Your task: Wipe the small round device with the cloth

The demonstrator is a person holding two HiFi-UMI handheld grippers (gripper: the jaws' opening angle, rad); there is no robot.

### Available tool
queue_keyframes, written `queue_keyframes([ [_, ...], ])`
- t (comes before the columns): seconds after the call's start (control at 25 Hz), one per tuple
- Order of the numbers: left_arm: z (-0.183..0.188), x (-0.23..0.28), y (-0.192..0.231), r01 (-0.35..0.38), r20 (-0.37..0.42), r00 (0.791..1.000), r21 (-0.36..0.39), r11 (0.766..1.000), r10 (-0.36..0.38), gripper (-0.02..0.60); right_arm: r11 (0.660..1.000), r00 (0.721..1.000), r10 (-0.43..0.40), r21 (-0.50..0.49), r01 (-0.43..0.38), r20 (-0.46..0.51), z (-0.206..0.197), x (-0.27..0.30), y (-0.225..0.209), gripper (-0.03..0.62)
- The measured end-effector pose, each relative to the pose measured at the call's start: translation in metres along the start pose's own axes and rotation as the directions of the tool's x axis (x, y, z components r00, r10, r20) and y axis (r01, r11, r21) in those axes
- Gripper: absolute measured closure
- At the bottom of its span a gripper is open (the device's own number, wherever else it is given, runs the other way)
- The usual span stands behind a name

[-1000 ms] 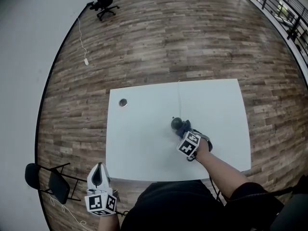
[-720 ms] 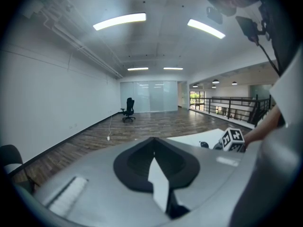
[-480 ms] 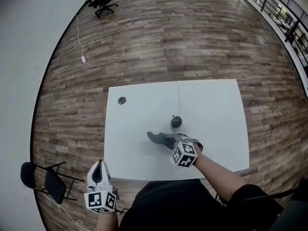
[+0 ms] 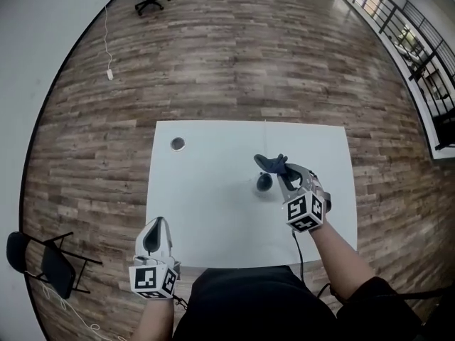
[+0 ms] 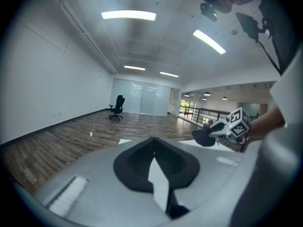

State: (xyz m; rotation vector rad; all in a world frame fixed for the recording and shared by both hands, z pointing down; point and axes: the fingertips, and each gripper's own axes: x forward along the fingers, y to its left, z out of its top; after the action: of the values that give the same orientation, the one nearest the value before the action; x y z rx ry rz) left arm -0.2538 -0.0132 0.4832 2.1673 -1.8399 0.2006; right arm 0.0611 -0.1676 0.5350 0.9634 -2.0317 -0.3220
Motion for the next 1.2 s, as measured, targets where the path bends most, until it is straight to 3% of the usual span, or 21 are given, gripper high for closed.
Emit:
queue_keyframes([
  [0.12, -0.006, 0.009, 0.004, 0.029, 0.002, 1.0, -0.021, 0.999, -0.029, 0.574, 0.995, 0.982, 0.104, 0.01, -0.103, -0.156, -0.031, 0.024, 0.025, 0.516],
  [0.24, -0.012, 0.015, 0.016, 0.031, 0.011, 0.999, -0.053, 0.998, -0.031, 0.574, 0.984, 0.957, 0.171, -0.017, -0.179, -0.233, -0.038, 0.03, 0.056, 0.516],
  [0.44, -0.017, 0.032, 0.018, 0.09, 0.017, 0.996, -0.063, 0.994, -0.089, 0.574, 0.945, 0.945, 0.136, -0.249, -0.214, -0.296, -0.023, 0.031, 0.07, 0.516],
  [0.56, -0.024, 0.037, 0.016, 0.119, 0.011, 0.993, -0.074, 0.99, -0.119, 0.574, 0.912, 0.929, 0.149, -0.316, -0.261, -0.339, -0.017, 0.033, 0.087, 0.516],
  [1.0, -0.002, 0.038, -0.007, 0.189, 0.021, 0.981, 0.105, 0.976, -0.192, 0.574, 0.907, 0.889, 0.289, -0.196, -0.373, -0.355, -0.025, 0.043, 0.151, 0.516],
  [1.2, 0.001, 0.04, -0.015, 0.182, 0.008, 0.983, 0.129, 0.975, -0.184, 0.574, 0.897, 0.875, 0.347, -0.153, -0.415, -0.336, -0.035, 0.05, 0.173, 0.516],
])
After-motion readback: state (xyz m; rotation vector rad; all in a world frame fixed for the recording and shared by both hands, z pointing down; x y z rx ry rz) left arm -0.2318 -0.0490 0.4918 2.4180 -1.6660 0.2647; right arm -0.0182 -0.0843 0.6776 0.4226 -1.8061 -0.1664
